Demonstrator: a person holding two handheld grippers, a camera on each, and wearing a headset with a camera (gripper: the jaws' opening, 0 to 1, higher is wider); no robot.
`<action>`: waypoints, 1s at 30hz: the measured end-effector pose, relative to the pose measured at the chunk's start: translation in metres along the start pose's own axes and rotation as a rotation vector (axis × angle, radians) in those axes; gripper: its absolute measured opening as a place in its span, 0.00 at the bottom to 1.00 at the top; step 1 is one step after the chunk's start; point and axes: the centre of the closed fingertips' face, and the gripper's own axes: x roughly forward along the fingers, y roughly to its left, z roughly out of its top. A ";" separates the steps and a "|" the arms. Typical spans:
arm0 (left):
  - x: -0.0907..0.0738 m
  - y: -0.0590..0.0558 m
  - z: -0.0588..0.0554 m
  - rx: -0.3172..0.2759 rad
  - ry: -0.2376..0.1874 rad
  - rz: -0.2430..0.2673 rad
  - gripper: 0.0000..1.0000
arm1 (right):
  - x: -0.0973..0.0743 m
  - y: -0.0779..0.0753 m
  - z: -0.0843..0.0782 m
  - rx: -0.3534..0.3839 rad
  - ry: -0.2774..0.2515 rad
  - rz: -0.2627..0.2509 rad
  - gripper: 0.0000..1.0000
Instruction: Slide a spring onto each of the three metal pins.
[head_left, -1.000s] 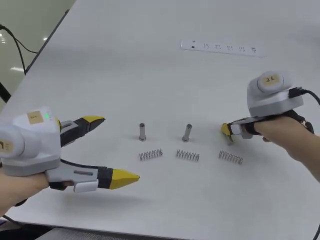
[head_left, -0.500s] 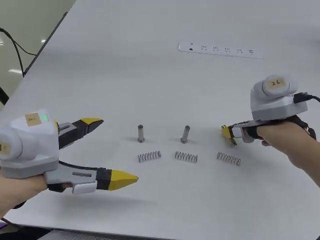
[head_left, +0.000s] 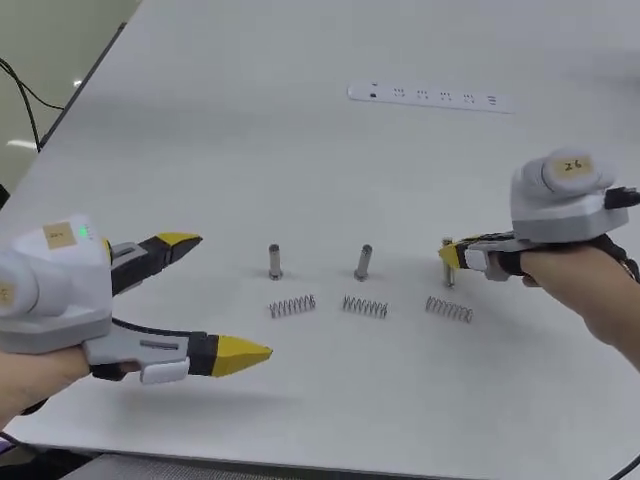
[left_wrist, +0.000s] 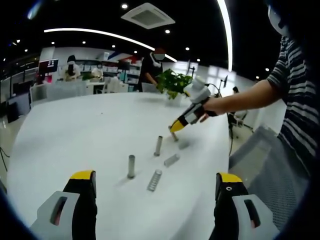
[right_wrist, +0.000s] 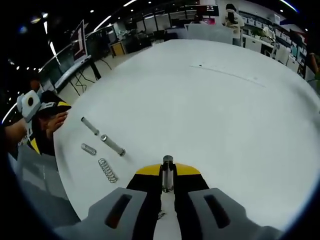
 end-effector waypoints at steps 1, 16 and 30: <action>0.000 0.000 0.000 0.001 -0.001 0.000 0.97 | 0.000 0.001 0.000 -0.012 -0.004 -0.002 0.05; -0.002 0.000 0.004 -0.001 -0.021 0.010 0.97 | -0.009 0.005 -0.004 -0.102 -0.042 -0.018 0.05; 0.000 -0.001 0.003 -0.008 -0.026 0.010 0.96 | -0.010 0.009 -0.010 -0.199 -0.025 -0.024 0.05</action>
